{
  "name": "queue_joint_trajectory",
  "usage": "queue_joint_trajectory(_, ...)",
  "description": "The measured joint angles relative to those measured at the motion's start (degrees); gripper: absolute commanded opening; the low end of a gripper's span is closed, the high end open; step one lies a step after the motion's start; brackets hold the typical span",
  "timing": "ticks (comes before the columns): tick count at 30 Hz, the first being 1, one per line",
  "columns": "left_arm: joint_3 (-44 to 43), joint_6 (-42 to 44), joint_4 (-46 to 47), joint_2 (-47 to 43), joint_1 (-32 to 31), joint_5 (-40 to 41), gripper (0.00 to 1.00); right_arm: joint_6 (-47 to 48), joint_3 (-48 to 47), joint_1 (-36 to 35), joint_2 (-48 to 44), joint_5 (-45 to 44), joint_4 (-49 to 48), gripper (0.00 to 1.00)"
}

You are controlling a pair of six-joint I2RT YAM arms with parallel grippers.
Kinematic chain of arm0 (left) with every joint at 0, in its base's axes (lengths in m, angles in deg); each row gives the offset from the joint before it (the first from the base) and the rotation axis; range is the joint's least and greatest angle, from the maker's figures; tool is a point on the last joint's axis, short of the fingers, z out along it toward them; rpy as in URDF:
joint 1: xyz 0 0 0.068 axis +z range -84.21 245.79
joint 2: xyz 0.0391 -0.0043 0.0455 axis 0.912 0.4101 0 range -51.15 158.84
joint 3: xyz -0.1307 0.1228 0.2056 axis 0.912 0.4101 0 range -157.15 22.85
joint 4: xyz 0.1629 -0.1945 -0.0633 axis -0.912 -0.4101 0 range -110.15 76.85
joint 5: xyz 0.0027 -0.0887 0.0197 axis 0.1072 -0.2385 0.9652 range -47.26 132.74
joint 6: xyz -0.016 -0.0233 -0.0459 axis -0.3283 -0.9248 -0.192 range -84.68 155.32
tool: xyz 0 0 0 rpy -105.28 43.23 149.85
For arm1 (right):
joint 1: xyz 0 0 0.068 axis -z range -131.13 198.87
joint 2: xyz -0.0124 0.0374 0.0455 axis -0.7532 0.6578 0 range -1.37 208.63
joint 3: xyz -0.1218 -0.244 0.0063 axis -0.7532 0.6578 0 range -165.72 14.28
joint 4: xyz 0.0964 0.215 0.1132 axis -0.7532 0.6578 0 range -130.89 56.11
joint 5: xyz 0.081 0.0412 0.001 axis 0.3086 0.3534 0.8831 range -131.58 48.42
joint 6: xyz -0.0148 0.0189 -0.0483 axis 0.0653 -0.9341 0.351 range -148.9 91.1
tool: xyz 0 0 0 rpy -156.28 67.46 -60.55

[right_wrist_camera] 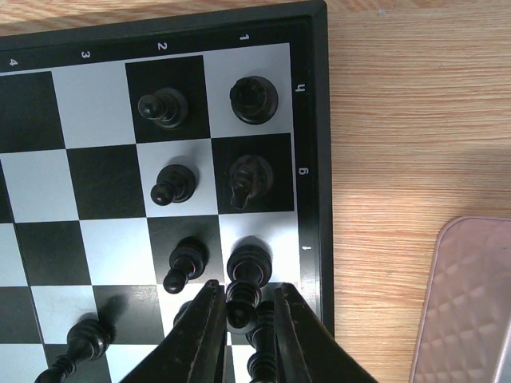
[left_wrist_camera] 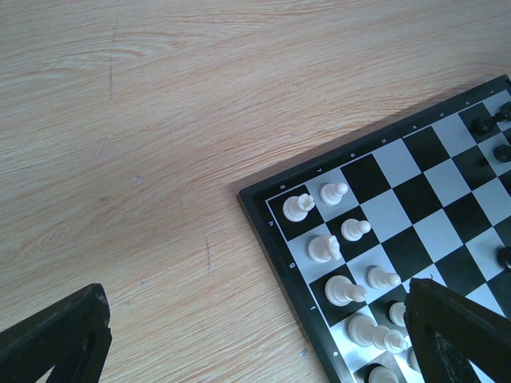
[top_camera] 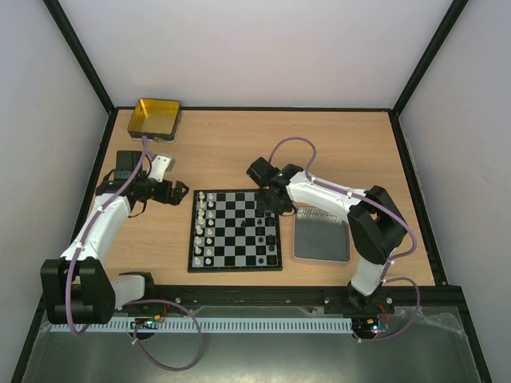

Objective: Set up the chess pieces on the board
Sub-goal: Pick up the chess piece from the chessboard.

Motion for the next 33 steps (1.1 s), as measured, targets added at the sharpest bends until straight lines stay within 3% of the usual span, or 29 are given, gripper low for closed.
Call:
queue_joint_trajectory(11,0.0,-0.02,0.0,0.0,0.0,0.0,1.0,-0.17,0.0,-0.24,0.0,0.96,-0.07,0.22)
queue_joint_trajectory(33,0.0,-0.02,0.0,0.0,0.0,0.0,1.0,-0.17,0.02,-0.37,0.59,1.14,-0.52,0.21)
